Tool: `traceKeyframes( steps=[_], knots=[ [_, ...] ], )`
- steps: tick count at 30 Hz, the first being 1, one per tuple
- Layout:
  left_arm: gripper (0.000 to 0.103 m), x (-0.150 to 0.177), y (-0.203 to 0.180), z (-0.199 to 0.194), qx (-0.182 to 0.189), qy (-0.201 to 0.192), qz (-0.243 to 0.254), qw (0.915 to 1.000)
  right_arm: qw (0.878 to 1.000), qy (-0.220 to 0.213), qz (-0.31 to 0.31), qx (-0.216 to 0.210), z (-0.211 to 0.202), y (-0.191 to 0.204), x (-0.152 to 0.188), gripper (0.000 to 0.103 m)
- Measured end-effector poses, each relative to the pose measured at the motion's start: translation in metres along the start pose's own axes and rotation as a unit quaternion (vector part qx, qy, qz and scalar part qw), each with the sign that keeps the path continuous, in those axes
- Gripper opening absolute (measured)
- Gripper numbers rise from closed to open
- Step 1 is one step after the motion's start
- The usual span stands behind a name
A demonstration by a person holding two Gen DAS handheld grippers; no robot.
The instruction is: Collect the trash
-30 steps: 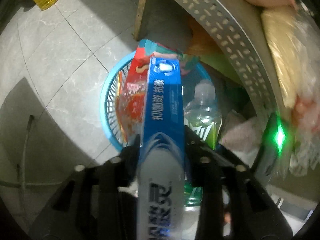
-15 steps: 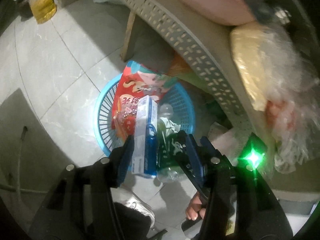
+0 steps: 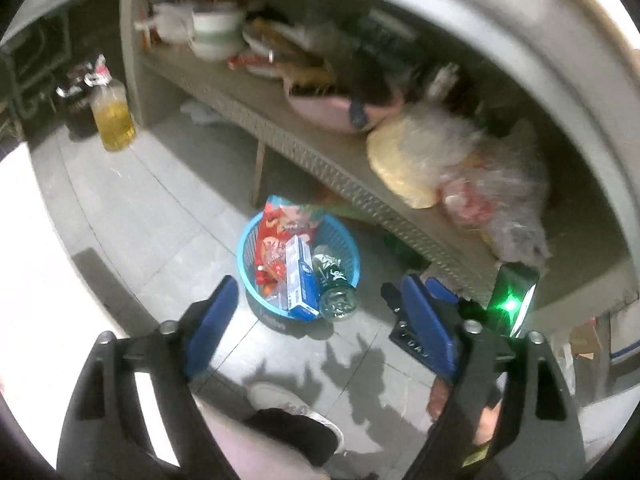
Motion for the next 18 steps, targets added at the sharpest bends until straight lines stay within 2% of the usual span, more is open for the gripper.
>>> traceKeyframes(
  steps=[4, 9, 10, 14, 18],
  knots=[
    [0.088, 0.047, 0.003, -0.049, -0.027, -0.041, -0.044, 0.9978, 0.998, -0.025, -0.052, -0.013, -0.053, 0.015, 0.008, 0.088],
    [0.090, 0.090, 0.015, -0.089, -0.067, -0.088, -0.102, 0.9886, 0.991, -0.048, -0.120, -0.024, -0.105, 0.040, 0.022, 0.094],
    [0.095, 0.099, 0.016, -0.099, -0.084, -0.100, -0.115, 0.9847, 0.989, -0.051, -0.134, -0.027, -0.113, 0.045, 0.026, 0.095],
    [0.095, 0.127, 0.018, -0.126, -0.129, -0.154, -0.145, 0.9688, 0.985, -0.057, -0.160, -0.029, -0.136, 0.061, 0.040, 0.096],
    [0.095, 0.146, 0.009, -0.140, -0.196, -0.167, -0.144, 0.9554, 0.982, -0.068, -0.175, -0.032, -0.154, 0.074, 0.052, 0.096]
  ],
)
Point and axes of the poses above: each gripper's, at about its wrist camera, not at the fingertips, and z roughly the way its jaws point, y to its left, x to its underside, the point moved 2 cm from there along z, roughly the way its jaws point, and after that the axes turned 5 degrees about y, right-handed, at the moved point
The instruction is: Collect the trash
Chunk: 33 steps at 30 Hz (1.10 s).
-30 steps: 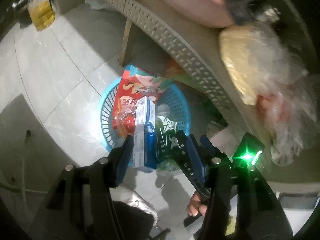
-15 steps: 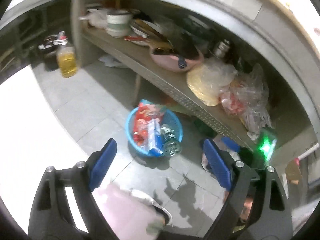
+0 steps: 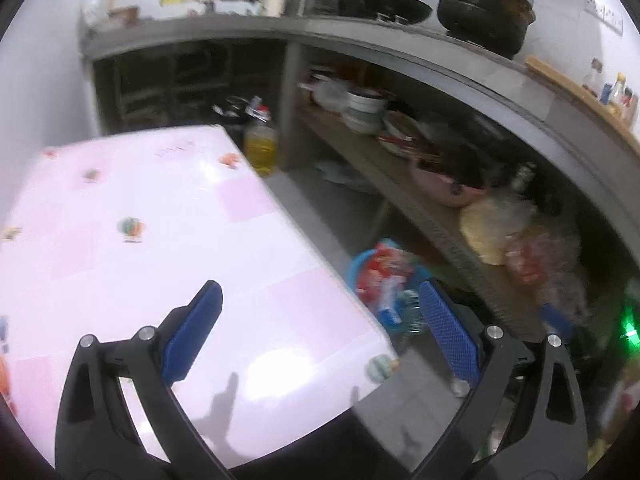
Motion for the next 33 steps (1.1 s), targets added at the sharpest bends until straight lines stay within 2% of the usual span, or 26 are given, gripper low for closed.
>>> traceKeyframes(
  steps=[6, 9, 15, 19, 25, 33],
  knots=[
    [0.095, 0.024, -0.001, -0.030, -0.056, -0.024, 0.023, 0.9978, 0.999, -0.017, -0.031, 0.002, -0.027, 0.023, 0.007, 0.096],
    [0.095, 0.033, 0.003, -0.041, -0.076, -0.030, 0.023, 0.9964, 0.999, -0.041, -0.035, -0.001, -0.043, 0.026, 0.010, 0.096],
    [0.095, 0.048, 0.014, -0.040, -0.104, 0.008, -0.004, 0.9945, 0.997, -0.057, -0.053, -0.023, -0.066, 0.032, 0.010, 0.096],
    [0.095, 0.059, 0.016, -0.039, -0.125, 0.026, -0.015, 0.9917, 0.997, -0.029, -0.075, -0.010, -0.063, 0.037, 0.012, 0.097],
    [0.095, 0.068, 0.017, -0.031, -0.150, 0.058, -0.019, 0.9867, 0.994, 0.048, -0.094, 0.005, -0.044, 0.038, 0.024, 0.096],
    [0.095, 0.074, 0.031, -0.030, -0.174, 0.074, -0.040, 0.9811, 0.994, 0.069, -0.078, 0.022, -0.038, 0.021, 0.022, 0.096]
  ],
)
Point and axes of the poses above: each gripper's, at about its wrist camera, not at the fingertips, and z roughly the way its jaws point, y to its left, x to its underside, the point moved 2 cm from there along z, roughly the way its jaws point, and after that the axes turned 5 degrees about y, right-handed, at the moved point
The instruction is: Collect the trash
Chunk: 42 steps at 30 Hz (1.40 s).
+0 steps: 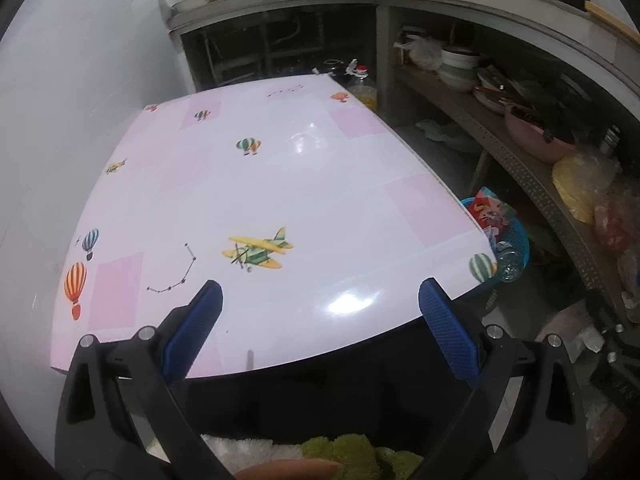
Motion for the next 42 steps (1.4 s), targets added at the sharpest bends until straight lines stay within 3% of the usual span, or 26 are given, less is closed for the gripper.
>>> traceKeyframes(
  steps=[27, 42],
  knots=[
    [0.095, 0.004, -0.003, 0.012, 0.001, 0.028, 0.008, 0.9996, 1.000, 0.008, -0.007, 0.018, 0.012, -0.014, -0.003, 0.096],
    [0.095, 0.007, -0.008, 0.010, 0.019, 0.034, 0.015, 0.9991, 1.000, 0.005, -0.010, 0.018, 0.010, -0.014, -0.006, 0.096]
  ],
)
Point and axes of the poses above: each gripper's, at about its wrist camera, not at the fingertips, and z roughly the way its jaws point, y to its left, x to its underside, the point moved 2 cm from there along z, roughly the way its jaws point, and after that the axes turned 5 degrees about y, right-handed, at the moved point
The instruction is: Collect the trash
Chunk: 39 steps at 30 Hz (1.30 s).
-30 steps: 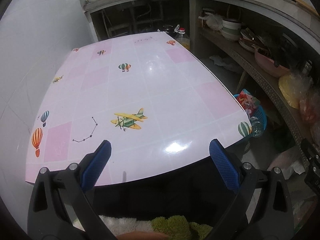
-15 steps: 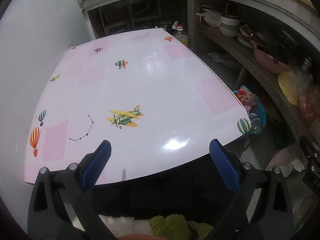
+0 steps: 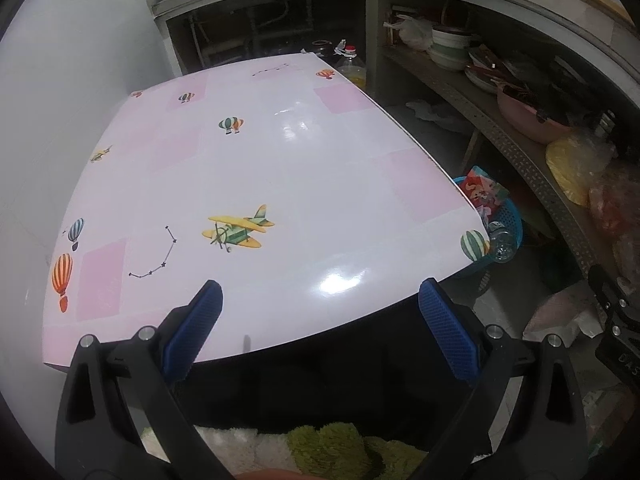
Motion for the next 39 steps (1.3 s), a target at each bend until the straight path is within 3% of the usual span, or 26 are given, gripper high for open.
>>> traceKeyframes(
  steps=[39],
  knots=[
    [0.095, -0.0047, -0.0002, -0.0094, 0.017, -0.016, -0.016, 0.9996, 1.000, -0.003, 0.000, 0.000, -0.0018, -0.0030, -0.0018, 0.096]
  ],
)
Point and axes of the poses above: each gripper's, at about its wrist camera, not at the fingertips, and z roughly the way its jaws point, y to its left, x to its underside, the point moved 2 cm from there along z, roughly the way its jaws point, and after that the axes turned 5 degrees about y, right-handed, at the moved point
